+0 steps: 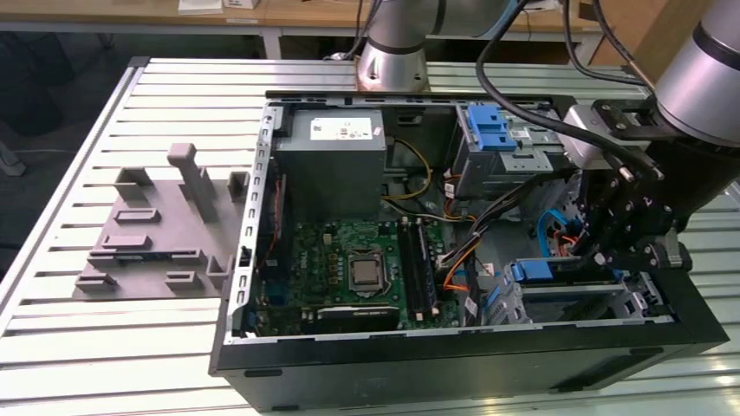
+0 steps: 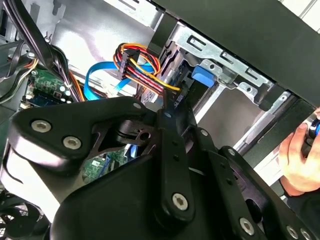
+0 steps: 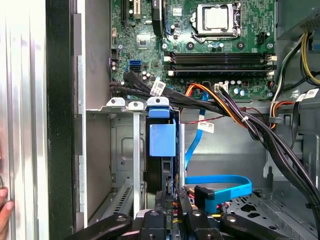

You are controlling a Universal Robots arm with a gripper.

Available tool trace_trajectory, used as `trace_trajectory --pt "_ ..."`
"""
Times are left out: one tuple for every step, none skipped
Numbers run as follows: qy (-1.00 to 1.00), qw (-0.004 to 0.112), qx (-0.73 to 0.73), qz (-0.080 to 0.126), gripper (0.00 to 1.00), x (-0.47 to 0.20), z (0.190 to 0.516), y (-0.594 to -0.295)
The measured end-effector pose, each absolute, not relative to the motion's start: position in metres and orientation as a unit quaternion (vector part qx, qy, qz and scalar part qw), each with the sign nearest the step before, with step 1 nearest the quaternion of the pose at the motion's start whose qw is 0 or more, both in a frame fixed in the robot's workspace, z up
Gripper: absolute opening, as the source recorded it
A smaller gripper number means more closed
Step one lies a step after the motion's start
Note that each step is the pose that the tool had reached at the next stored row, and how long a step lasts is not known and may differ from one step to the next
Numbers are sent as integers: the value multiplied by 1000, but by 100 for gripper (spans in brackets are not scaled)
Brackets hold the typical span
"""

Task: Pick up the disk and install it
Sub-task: 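Insert the first disk wire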

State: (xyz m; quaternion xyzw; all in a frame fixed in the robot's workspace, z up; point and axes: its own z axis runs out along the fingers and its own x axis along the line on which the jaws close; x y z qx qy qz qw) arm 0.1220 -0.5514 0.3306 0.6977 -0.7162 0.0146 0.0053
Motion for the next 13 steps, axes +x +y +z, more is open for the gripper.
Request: trace_trajectory --pt "-716 5 698 15 24 122 332 -551" --pt "-716 5 698 15 24 122 333 -551" --pt "-716 5 698 15 24 122 334 -551" --pt "-716 5 698 15 24 122 335 -551" --pt "-716 5 698 14 24 122 336 -551" --pt "-716 5 698 14 24 122 337 -551" --pt "-716 5 698 14 23 122 337 -551" --pt "-716 5 698 14 16 122 338 -551" --pt "-716 5 698 14 16 122 338 -551" --pt "-716 5 698 14 11 122 338 -551" --pt "-716 5 698 14 11 122 338 -551" --pt "-716 5 698 14 11 122 338 -551" --pt "-716 5 698 14 11 122 338 -551"
